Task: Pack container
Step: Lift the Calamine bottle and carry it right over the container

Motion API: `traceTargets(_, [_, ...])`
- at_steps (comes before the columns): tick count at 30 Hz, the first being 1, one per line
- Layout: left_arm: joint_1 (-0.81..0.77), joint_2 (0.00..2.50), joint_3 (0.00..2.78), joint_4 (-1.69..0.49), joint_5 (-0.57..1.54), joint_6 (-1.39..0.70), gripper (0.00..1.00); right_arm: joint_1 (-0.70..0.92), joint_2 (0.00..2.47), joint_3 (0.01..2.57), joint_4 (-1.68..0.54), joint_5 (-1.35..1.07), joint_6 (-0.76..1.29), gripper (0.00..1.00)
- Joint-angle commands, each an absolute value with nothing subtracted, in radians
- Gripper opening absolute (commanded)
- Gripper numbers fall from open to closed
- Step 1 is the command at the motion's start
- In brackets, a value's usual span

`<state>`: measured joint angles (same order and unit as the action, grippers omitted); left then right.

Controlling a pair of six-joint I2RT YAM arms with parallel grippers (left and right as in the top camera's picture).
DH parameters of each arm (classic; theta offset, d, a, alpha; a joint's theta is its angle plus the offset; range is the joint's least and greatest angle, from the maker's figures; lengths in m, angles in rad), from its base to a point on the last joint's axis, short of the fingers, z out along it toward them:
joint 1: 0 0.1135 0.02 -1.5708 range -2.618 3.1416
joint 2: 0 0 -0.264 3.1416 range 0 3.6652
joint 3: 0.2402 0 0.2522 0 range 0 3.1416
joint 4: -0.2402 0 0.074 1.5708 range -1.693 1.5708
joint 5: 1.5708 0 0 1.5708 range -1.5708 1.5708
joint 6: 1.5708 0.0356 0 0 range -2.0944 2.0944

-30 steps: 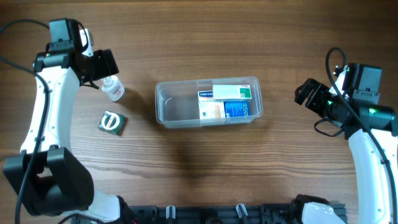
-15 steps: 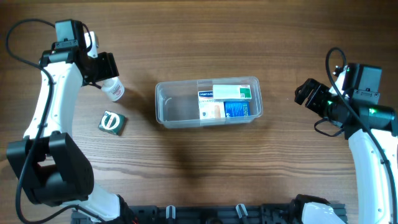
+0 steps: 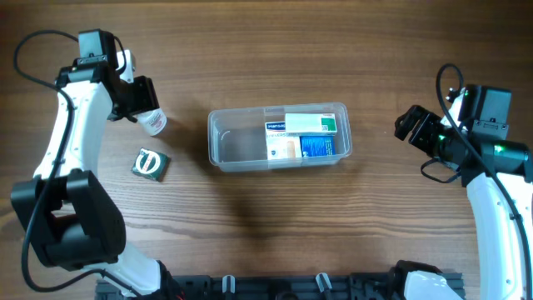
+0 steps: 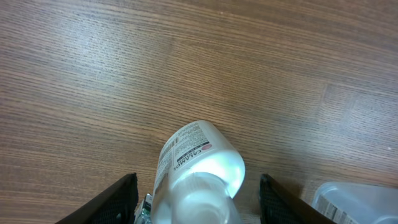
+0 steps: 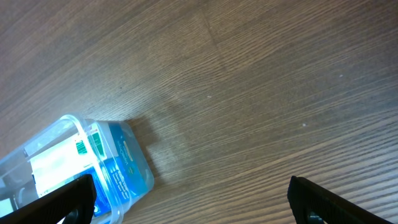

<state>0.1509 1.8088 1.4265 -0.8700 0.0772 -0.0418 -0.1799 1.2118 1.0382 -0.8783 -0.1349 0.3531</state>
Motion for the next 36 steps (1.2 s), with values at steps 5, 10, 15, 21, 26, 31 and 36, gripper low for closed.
traceTargets(5, [0.153, 1.818, 1.44, -0.863, 0.089, -0.029, 0.36, -0.184, 1.209, 1.045, -0.876, -0.147, 0.341, 1.0])
traceTargets(10, [0.152, 1.818, 1.44, -0.845, 0.089, -0.025, 0.24, -0.184, 1.209, 1.045, -0.876, -0.147, 0.341, 1.0])
traceTargets(15, [0.152, 1.811, 1.44, -0.852, 0.089, -0.026, 0.17, -0.184, 1.209, 1.045, -0.876, -0.147, 0.341, 1.0])
traceTargets(21, [0.146, 1.731, 1.449, -0.879, 0.077, -0.004, 0.16, -0.184, 1.209, 1.045, -0.876, -0.147, 0.341, 1.0])
traceTargets(26, [0.115, 1.632, 1.467, -0.925, 0.078, -0.007, 0.14, -0.184, 1.209, 1.045, -0.876, -0.147, 0.341, 1.0])
traceTargets(31, [0.043, 1.54, 1.467, -0.975, 0.077, -0.007, 0.13, -0.184, 1.209, 1.045, -0.876, -0.147, 0.341, 1.0])
traceTargets(36, [-0.076, 1.443, 1.467, -1.009, 0.077, -0.007, 0.13, -0.184, 1.209, 1.045, -0.876, -0.147, 0.341, 1.0])
